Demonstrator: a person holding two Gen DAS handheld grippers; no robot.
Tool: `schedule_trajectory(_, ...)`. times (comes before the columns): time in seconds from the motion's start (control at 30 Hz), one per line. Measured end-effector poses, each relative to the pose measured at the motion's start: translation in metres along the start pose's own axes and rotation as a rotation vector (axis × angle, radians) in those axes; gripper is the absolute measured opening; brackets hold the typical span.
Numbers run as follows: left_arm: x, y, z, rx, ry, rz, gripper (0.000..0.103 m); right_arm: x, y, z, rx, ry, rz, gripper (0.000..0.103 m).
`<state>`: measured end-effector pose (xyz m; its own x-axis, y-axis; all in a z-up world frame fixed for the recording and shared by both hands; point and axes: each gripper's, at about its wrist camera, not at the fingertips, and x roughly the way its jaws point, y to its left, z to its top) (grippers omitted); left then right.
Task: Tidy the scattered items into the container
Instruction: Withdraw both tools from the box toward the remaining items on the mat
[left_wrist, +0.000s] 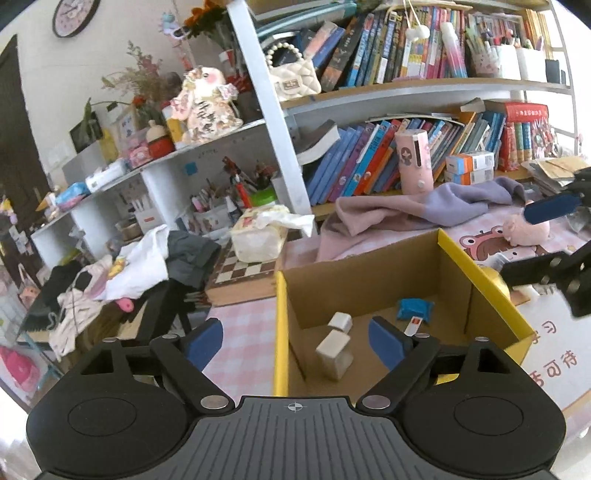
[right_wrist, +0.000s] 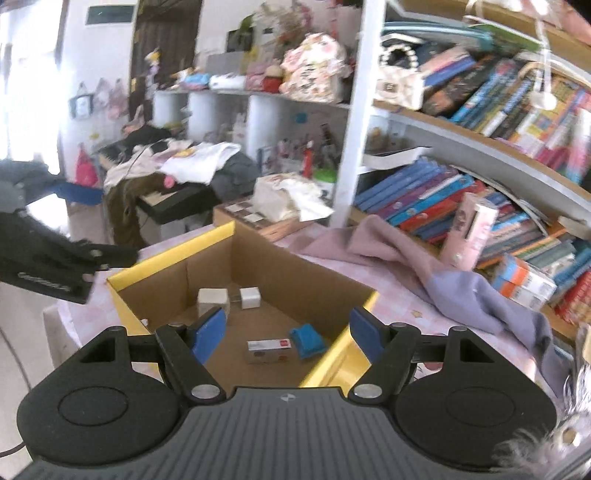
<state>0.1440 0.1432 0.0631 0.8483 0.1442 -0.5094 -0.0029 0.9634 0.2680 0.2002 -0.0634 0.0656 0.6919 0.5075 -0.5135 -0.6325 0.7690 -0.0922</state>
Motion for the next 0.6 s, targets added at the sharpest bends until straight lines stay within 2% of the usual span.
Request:
schedule_trajectory(0.37, -0.029, 0.004, -0.022, -0.028, -0.006, -0.02, 0.089, -0.044, -0.007, -0.02, 0.124, -0.052, -0.166, 0.07)
schedule_trajectory(0.6, -0.041, 0.0, -0.03, -0.101, -0.011, -0.033, 0.089, -0.062, -0.003, -0.046, 0.188, -0.028, -0.234, 0.07)
